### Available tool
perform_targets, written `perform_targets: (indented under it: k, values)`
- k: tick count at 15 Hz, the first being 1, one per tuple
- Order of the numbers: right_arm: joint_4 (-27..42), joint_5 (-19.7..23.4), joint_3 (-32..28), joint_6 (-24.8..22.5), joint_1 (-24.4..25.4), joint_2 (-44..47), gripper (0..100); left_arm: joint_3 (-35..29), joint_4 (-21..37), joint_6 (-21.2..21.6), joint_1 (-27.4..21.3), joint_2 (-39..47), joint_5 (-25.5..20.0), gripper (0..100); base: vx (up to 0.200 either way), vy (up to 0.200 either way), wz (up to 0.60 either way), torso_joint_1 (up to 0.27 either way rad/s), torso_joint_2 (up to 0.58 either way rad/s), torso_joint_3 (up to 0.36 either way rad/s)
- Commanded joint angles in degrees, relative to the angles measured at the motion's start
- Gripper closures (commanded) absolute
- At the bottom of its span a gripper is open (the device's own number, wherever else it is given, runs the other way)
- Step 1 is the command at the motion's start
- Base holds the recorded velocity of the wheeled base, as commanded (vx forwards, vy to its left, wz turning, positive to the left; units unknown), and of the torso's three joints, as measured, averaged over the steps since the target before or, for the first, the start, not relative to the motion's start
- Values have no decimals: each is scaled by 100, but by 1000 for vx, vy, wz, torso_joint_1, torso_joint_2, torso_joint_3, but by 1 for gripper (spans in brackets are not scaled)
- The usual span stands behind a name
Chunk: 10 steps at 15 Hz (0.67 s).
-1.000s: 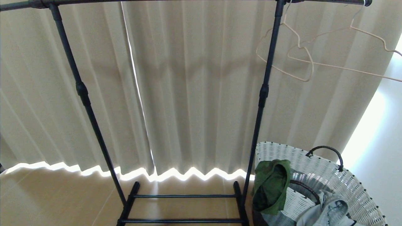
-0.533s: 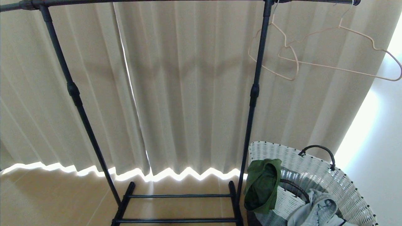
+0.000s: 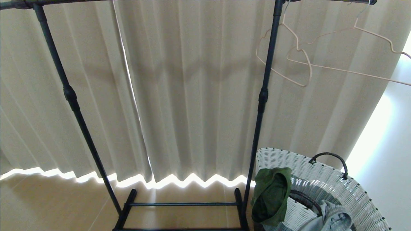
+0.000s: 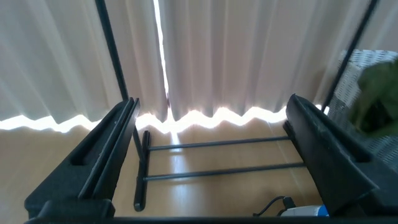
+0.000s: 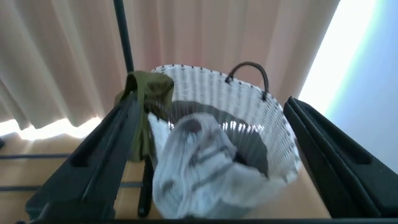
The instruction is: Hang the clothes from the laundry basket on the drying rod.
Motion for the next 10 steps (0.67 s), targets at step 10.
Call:
perform_targets:
  k: [10]
  values:
    - [571, -27, -606, -506, 92, 347, 0, 0, 6, 11, 2, -1, 9, 0, 0, 0, 0, 0, 0, 0]
